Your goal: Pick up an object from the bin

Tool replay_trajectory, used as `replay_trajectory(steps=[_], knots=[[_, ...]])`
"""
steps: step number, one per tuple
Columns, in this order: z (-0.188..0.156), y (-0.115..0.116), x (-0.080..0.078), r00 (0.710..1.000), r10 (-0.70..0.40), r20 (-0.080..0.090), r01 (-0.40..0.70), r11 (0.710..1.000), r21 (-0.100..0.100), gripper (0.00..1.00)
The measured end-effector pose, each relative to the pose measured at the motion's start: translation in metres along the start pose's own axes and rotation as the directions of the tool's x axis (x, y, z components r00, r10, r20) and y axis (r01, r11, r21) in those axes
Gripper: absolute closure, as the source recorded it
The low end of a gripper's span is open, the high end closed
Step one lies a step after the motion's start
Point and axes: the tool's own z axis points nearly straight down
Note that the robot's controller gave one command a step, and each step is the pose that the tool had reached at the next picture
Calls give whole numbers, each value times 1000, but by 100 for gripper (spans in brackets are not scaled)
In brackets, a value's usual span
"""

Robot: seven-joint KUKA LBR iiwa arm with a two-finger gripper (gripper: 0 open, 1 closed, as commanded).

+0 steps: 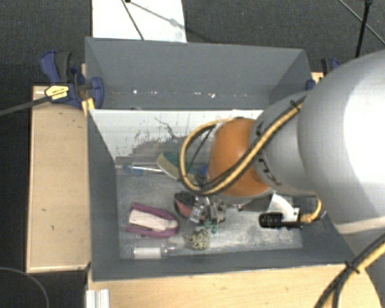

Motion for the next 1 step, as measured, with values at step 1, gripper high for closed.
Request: replay_trajectory(steps=[1], knots=[[-85, 1, -2, 1000, -3, 5, 3, 1000, -4, 100]])
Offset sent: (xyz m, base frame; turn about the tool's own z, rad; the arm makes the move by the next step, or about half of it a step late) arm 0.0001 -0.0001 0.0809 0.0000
